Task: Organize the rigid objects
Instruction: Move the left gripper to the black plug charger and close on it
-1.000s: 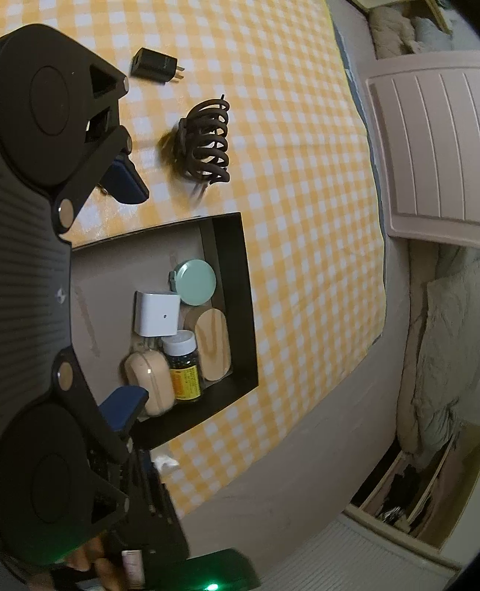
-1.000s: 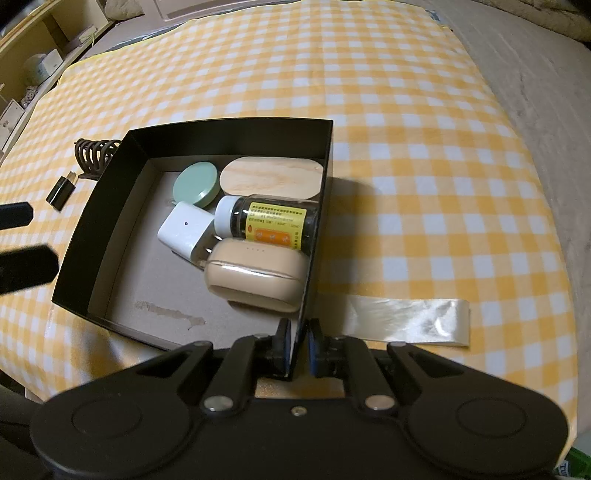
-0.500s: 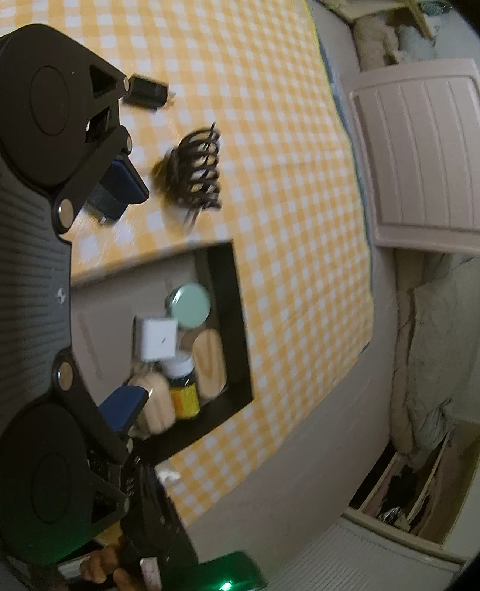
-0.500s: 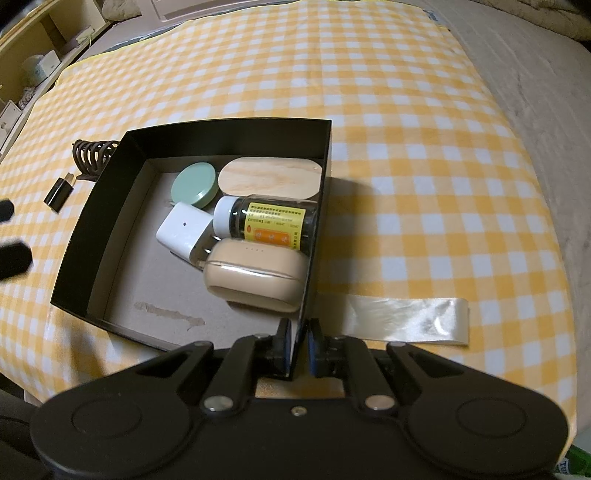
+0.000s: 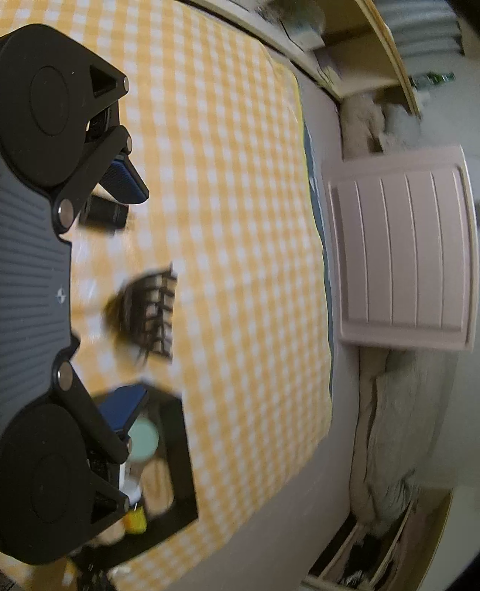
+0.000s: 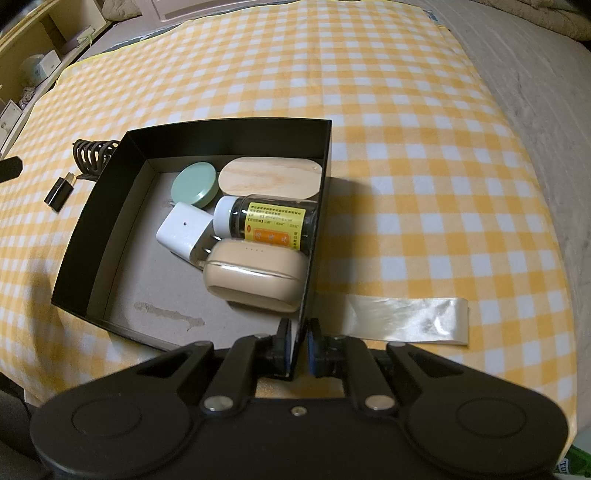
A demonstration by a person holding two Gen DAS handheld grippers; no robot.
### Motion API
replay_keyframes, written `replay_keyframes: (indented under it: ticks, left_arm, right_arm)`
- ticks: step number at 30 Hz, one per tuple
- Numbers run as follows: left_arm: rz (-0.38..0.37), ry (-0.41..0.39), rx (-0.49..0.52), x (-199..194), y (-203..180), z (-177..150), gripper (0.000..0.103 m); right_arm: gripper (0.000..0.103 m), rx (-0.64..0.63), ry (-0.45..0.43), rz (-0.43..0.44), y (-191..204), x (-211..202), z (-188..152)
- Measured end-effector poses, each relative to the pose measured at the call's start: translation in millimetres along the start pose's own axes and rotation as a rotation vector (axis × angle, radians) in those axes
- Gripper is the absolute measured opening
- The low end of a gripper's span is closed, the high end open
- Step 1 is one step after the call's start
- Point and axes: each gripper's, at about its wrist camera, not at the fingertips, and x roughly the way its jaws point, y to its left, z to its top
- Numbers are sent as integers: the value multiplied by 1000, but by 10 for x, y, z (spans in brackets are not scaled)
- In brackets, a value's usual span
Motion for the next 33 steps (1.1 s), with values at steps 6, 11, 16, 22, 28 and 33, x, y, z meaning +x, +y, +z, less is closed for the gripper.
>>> replay_keyframes:
  ticks: [6,11,16,22,28,33]
  left_arm:
    - [61,34,-18,229,352,-8,103]
    - [49,75,-2,443,534,-52,102]
    - [73,157,-9,680,638,-91,77]
    - [84,255,-79,939,759,-165,45]
    - [70,269,-50,1026,718,-190,34]
    - [67,276,-33,1104,630,-179,33]
  right_arm:
    - [9,-2,0,-2,0,1,2]
    - [9,-2,0,-1,3,2,0]
    - [10,0,0,0,6,3,-1]
    - [10,-1,0,-1,6,3,-2]
    - [10,0,1,0,7,4,0]
    - [10,-1,0,-1,3,4,0]
